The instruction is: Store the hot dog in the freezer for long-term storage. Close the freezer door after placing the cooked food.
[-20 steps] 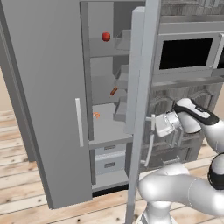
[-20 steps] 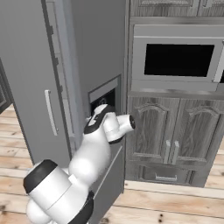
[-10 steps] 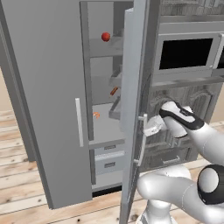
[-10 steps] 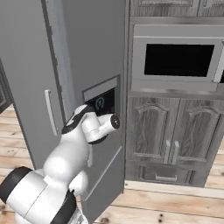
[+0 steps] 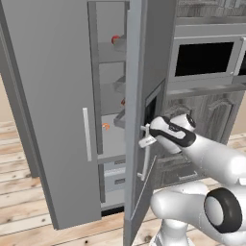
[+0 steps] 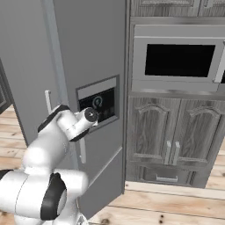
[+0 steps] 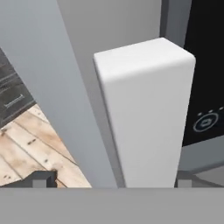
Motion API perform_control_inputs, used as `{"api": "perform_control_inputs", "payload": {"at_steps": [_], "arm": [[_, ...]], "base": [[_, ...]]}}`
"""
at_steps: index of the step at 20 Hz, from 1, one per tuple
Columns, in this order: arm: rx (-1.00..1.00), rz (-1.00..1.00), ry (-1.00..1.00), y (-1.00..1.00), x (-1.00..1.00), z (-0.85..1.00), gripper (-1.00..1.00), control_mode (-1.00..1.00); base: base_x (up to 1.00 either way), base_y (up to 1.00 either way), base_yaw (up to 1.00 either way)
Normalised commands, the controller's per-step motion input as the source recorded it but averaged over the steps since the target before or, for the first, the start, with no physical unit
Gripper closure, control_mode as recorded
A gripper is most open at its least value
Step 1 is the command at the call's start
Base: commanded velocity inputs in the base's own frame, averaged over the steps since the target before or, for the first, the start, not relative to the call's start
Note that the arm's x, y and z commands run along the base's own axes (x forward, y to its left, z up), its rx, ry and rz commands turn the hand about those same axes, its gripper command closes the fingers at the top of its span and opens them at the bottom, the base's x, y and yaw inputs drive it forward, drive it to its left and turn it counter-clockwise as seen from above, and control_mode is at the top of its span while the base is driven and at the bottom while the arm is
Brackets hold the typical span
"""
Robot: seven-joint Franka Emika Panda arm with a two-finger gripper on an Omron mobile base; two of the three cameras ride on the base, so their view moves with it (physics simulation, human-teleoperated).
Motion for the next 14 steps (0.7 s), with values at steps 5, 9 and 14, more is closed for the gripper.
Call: {"api": "perform_control_inputs", "payload": {"at_steps": [5, 9, 14], "arm": [[-0.14, -0.19, 0.13, 0.44, 0.33, 0.00, -1.00, -1.00], [-0.14, -0.18, 0.13, 0.36, 0.31, 0.00, -1.00, -1.00], [-0.16, -0.18, 0.01, 0.27, 0.19, 0.00, -1.00, -1.00]], "base": [[0.00, 0.00, 0.00], [0.00, 0.00, 0.00], [0.00, 0.00, 0.00]]}}
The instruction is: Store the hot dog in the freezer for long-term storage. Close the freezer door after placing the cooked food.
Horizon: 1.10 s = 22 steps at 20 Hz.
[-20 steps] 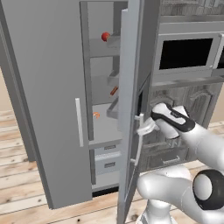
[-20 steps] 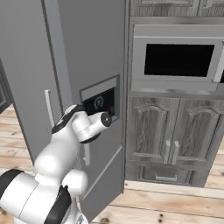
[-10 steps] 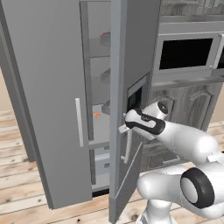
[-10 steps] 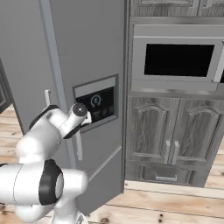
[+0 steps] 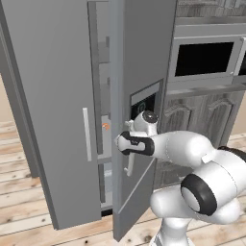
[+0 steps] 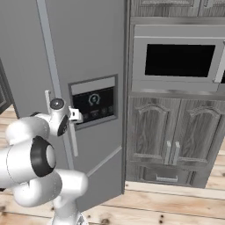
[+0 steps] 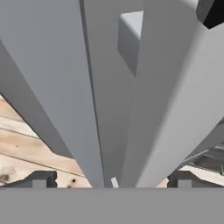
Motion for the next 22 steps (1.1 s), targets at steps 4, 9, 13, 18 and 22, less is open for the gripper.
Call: {"api": "perform_control_inputs", "payload": {"at_steps": [4, 9, 13, 18, 22], "arm": [[-0.02, -0.09, 0.00, 0.04, 0.10, 0.00, -1.00, -1.00], [0.00, -0.01, 0.00, 0.00, 0.17, 0.00, -1.00, -1.00], [0.00, 0.00, 0.03, 0.00, 0.22, 0.01, -1.00, -1.00], [0.00, -0.04, 0.00, 0.00, 0.42, 0.00, -1.00, -1.00], [0.00, -0.07, 0.00, 0.00, 0.51, 0.00, -1.00, -1.00]], "base": [[0.00, 0.00, 0.00], [0.00, 0.00, 0.00], [0.00, 0.00, 0.00], [0.00, 0.00, 0.00], [0.00, 0.00, 0.00]]}}
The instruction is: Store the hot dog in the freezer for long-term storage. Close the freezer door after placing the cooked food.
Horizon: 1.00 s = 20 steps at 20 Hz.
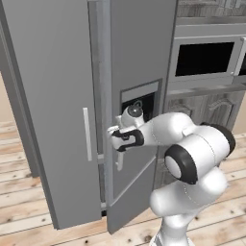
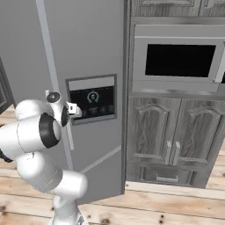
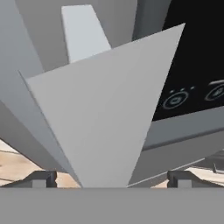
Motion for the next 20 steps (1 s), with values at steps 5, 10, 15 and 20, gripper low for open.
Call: {"api": "perform_control_inputs", "payload": {"at_steps": [5, 10, 15, 20], "arm": [[0.00, -0.06, 0.00, 0.02, 0.50, 0.00, -1.00, -1.00], [0.00, -0.09, 0.00, 0.07, 0.46, 0.00, -1.00, -1.00], [0.00, -0.17, 0.00, 0.12, 0.45, 0.00, -1.00, -1.00], [0.00, -0.16, 0.00, 0.12, 0.39, 0.00, -1.00, -1.00]], "base": [[0.00, 0.00, 0.00], [0.00, 0.00, 0.00], [0.00, 0.00, 0.00], [0.00, 0.00, 0.00]]}}
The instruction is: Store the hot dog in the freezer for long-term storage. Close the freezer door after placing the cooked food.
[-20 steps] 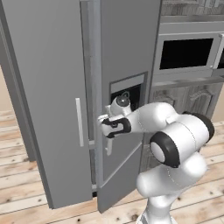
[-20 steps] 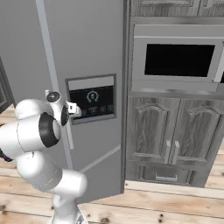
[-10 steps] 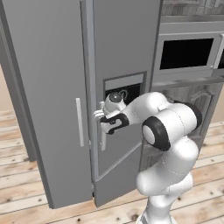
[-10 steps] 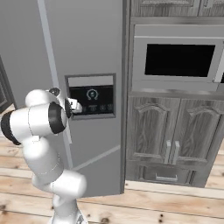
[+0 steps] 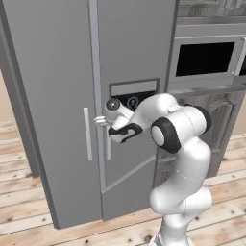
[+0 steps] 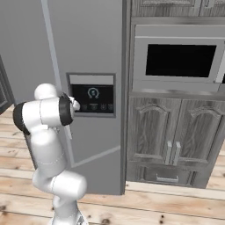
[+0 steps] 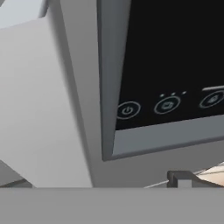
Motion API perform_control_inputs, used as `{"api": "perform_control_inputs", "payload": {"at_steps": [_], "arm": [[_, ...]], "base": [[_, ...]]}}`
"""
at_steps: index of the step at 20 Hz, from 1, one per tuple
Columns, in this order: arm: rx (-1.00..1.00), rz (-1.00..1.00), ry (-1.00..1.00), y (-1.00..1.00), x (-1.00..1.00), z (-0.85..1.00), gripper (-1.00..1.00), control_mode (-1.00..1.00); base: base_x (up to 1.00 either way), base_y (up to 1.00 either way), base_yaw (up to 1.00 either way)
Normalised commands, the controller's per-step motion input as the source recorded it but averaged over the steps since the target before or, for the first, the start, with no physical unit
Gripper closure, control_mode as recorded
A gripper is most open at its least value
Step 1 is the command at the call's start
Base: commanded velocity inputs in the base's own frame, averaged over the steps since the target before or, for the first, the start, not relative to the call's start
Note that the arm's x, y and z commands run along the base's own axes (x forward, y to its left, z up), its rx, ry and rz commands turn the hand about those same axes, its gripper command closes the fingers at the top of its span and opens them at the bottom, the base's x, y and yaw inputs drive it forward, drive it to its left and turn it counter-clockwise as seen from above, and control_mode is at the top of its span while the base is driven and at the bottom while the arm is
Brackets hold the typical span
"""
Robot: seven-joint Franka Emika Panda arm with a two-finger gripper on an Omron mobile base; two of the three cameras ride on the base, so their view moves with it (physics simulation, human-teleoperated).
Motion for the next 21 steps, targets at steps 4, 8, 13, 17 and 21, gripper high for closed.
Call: {"api": "perform_control_inputs", "payload": {"at_steps": [4, 8, 13, 17, 21], "arm": [[0.00, -0.11, 0.00, 0.00, 0.37, 0.00, -1.00, -1.00], [0.00, -0.06, 0.00, 0.00, 0.43, 0.00, -1.00, -1.00], [0.00, 0.00, 0.00, 0.00, 0.31, 0.04, -1.00, -1.00], [0.00, 0.00, 0.00, -0.02, 0.43, 0.07, -1.00, -1.00], [0.00, 0.00, 0.00, 0.00, 0.46, 0.08, -1.00, -1.00]], "base": [[0.00, 0.00, 0.00], [0.00, 0.00, 0.00], [0.00, 0.00, 0.00], [0.00, 0.00, 0.00], [0.00, 0.00, 0.00]]}}
